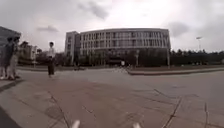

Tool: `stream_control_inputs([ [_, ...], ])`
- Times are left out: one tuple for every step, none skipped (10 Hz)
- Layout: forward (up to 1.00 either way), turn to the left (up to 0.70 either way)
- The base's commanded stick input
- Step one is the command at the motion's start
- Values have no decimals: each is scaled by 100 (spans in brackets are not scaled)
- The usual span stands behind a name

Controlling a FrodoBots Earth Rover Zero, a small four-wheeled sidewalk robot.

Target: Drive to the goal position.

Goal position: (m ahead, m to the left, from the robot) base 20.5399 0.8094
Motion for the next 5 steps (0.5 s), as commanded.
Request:
stream_control_inputs([
  [70, 0],
  [70, 0],
  [70, 0],
  [70, 0],
  [70, 0],
])
